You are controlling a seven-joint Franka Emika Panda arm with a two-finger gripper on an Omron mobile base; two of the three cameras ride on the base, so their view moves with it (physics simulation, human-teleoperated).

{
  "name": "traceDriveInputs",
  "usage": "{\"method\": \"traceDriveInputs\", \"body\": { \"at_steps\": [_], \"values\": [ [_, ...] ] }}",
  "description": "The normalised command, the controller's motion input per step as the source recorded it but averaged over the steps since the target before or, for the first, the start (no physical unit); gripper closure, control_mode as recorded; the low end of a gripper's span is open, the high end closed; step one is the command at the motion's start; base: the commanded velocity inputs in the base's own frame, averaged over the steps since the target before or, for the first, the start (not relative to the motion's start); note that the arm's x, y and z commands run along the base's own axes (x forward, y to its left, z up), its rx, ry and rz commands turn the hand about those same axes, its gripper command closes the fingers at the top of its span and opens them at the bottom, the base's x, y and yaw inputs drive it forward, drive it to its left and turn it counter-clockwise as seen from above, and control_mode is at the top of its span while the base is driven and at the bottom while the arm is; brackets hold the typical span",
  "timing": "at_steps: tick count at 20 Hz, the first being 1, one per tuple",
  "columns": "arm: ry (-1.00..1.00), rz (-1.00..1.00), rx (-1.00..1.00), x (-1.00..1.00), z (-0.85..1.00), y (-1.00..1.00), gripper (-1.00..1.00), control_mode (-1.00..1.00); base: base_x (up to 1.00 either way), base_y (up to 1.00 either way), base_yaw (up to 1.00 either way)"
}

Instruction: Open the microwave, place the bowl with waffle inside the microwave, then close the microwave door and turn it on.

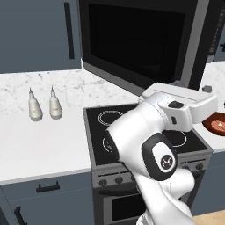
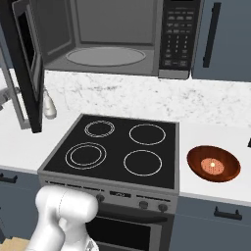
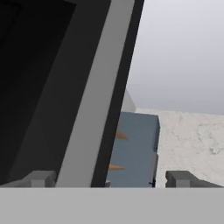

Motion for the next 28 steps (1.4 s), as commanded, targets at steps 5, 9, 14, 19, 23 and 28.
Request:
{"method": "traceDriveInputs", "body": {
  "at_steps": [5, 9, 14, 19, 23, 28],
  "values": [
    [0.00, -0.02, 0.02, -0.73, 0.00, 0.15, -1.00, -1.00, 0.00, 0.00, 0.00],
    [0.03, 0.06, 0.00, -0.58, 0.00, 0.52, -1.00, -1.00, 0.00, 0.00, 0.00],
    [0.09, 0.03, 0.00, -0.30, 0.00, 0.63, -1.00, -1.00, 0.00, 0.00, 0.00],
    [0.15, 0.00, 0.00, -0.01, -0.13, 0.72, -1.00, -1.00, 0.00, 0.00, 0.00],
    [0.06, -0.03, 0.09, -0.07, -0.22, 0.29, -1.00, -1.00, 0.00, 0.00, 0.00],
    [0.00, 0.01, 0.08, -0.55, -0.01, -0.29, -1.00, -1.00, 0.00, 0.00, 0.00]
  ]
}}
